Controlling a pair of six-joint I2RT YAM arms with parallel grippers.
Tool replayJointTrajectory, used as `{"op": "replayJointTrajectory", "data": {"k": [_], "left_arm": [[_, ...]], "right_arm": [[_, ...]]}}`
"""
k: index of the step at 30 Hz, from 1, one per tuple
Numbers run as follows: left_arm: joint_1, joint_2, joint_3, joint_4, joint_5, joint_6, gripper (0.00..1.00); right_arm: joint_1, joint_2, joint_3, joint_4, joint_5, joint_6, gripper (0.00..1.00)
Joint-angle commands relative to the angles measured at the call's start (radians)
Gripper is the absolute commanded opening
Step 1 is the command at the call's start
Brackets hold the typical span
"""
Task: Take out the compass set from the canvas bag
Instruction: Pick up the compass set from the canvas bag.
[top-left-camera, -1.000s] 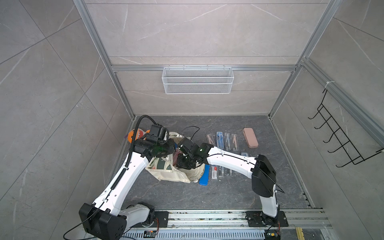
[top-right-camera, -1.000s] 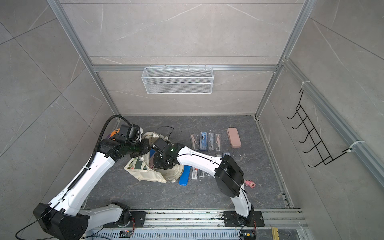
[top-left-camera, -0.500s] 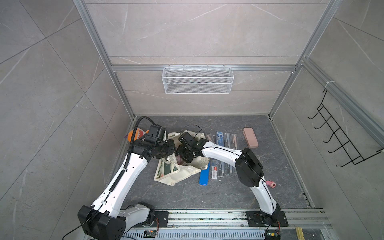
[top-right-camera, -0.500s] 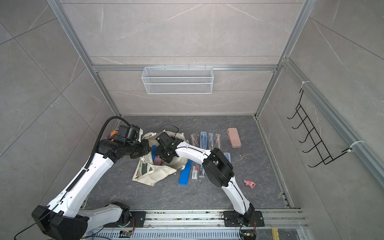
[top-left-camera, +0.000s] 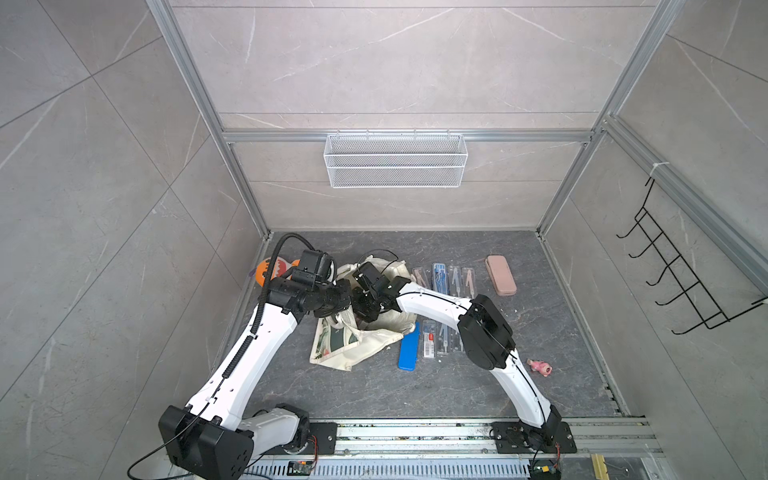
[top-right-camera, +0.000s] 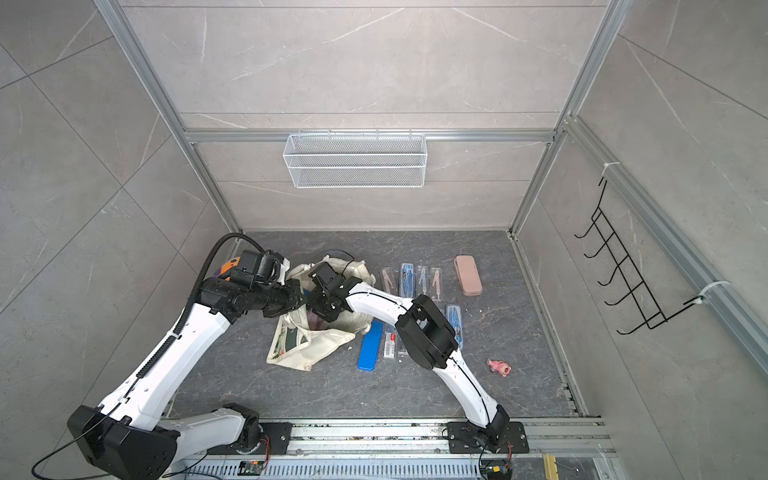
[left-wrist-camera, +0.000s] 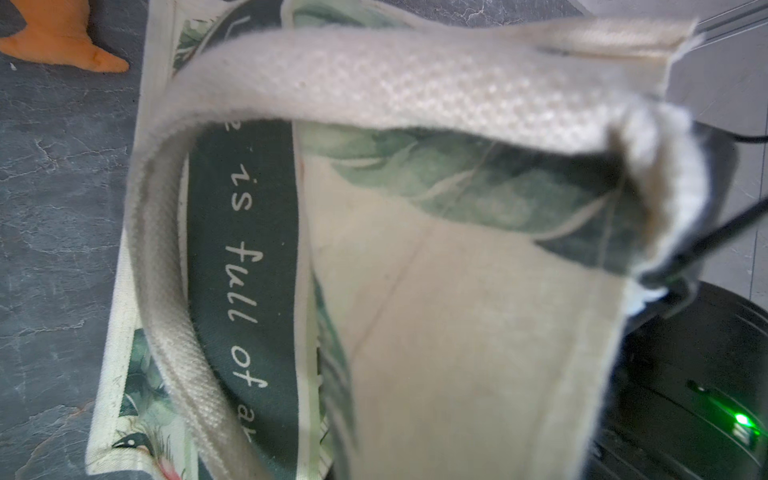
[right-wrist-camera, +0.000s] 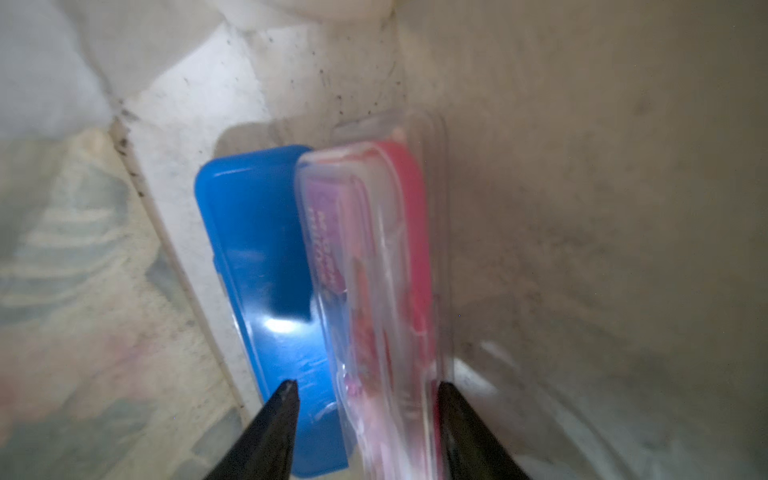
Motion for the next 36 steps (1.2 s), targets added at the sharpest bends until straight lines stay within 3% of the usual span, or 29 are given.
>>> {"op": "replayJointTrajectory", "data": {"k": [1,11,18,36], "left_arm": [[-0.003,-0.021,0.006,0.035,0.094,0.035,0.0],[-0.004,-0.024,0.004,0.02,0.098,0.054,0.0],[-0.003,-0.036,0.002,0.019,0.086,0.051,0.0],[-0.003,-0.077,0.003,-0.037,0.015,0.046,0.0]], "right_arm": [[-0.004,0.043,0.061,0.04,-0.035,-0.035,0.5],[-0.003,0.111,0.216,-0.052,-0.066,-0.064,0.25],[-0.004,0.097,0.228,-0.068,-0.078,-0.075,0.15],[0.001,-0.148,-0.079,0.051,-0.139,-0.1,0.05]]}}
